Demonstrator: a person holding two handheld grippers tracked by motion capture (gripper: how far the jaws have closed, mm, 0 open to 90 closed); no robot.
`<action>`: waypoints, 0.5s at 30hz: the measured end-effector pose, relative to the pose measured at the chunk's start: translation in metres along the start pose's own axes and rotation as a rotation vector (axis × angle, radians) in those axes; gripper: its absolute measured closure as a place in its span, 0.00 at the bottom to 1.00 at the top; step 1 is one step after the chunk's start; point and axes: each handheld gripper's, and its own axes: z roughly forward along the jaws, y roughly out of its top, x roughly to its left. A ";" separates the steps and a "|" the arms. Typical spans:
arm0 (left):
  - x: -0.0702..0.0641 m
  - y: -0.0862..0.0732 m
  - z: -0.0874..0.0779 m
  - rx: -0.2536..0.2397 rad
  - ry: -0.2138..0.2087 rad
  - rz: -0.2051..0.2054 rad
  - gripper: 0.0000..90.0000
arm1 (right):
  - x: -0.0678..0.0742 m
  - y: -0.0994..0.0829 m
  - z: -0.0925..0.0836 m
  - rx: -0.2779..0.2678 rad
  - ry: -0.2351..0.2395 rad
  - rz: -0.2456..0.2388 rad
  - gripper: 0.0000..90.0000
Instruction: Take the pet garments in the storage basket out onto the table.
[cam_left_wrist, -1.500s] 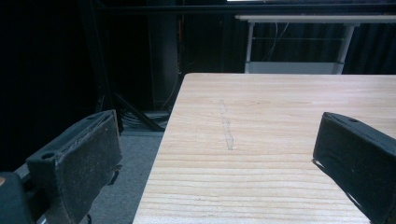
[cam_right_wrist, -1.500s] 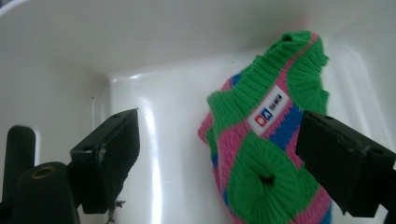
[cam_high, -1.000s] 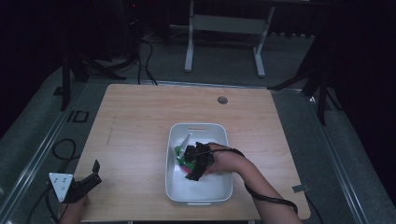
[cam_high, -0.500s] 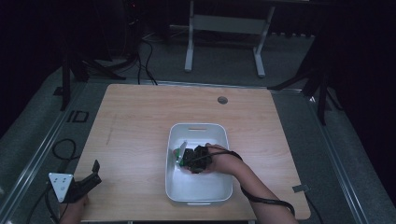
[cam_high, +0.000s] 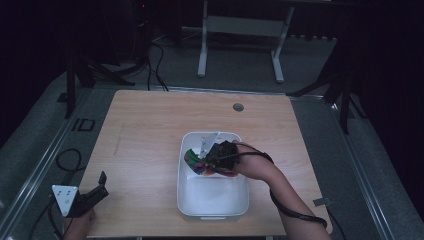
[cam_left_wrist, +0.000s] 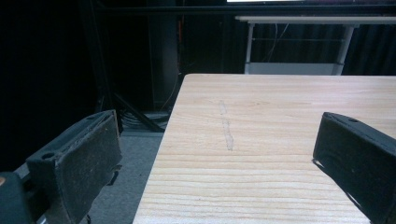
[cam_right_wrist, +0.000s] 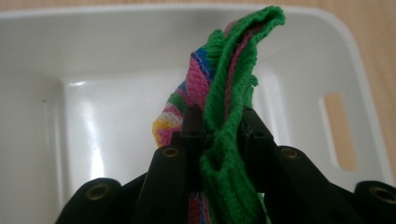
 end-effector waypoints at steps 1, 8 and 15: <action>0.000 0.000 0.000 -0.001 0.001 -0.002 0.02 | -0.001 0.001 -0.006 -0.015 -0.009 0.002 0.84; 0.000 0.000 0.000 -0.001 0.003 -0.002 0.02 | -0.002 0.007 -0.045 -0.087 -0.048 -0.006 0.84; 0.000 0.000 0.000 -0.001 0.003 -0.004 0.02 | -0.008 0.004 -0.072 -0.133 -0.083 0.009 0.84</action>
